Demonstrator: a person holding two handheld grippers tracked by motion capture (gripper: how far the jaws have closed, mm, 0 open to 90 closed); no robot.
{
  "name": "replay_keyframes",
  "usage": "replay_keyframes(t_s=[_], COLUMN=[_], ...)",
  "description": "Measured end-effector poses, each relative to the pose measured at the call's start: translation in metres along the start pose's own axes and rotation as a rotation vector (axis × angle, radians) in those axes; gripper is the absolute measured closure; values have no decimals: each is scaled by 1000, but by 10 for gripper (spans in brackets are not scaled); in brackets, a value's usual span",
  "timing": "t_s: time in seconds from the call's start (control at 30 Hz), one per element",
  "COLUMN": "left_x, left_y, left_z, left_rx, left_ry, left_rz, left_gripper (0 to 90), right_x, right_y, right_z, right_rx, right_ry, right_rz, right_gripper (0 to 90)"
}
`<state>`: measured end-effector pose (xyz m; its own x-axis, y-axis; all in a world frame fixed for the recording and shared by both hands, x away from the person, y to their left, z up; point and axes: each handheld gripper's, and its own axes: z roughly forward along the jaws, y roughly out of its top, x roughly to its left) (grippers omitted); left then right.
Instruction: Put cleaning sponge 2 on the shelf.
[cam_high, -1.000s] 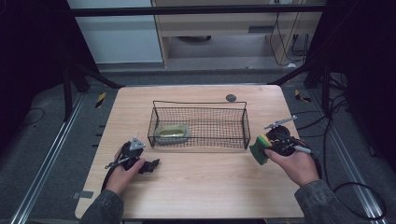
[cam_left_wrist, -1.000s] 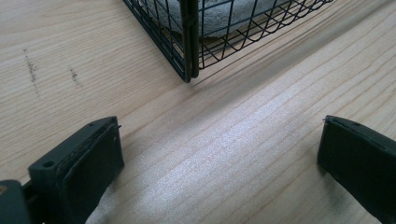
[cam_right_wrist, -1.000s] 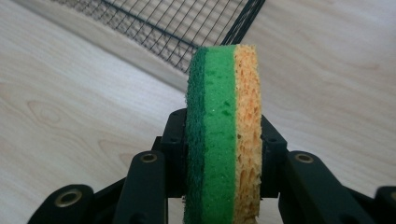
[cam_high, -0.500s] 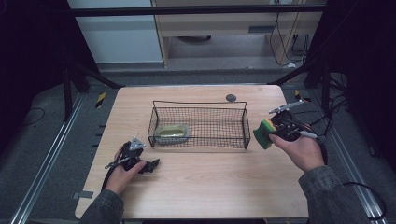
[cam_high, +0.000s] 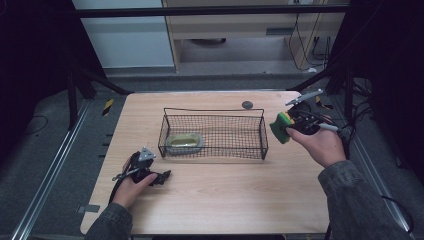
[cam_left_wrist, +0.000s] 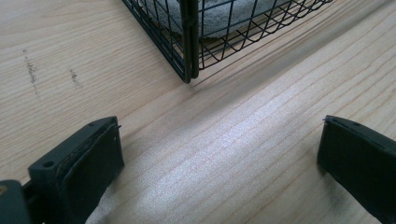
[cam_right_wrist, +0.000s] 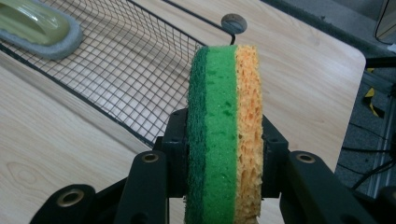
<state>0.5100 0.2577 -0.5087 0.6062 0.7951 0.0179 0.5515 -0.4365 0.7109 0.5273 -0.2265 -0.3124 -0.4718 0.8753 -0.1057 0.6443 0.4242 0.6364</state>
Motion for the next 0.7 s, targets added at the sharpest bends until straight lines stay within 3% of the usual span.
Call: replay_keyframes(t_s=[0.4, 0.7], left_x=[0, 0], left_y=[0, 0], left_z=[0, 0], left_rx=[0, 0], left_ry=[0, 0], left_rz=[2, 1], left_gripper=[0, 0], right_x=[4, 6], right_y=[25, 35], right_z=[2, 6], right_rx=[-22, -30], right_ry=[-14, -17], right_rz=[-34, -51], right_gripper=[641, 640])
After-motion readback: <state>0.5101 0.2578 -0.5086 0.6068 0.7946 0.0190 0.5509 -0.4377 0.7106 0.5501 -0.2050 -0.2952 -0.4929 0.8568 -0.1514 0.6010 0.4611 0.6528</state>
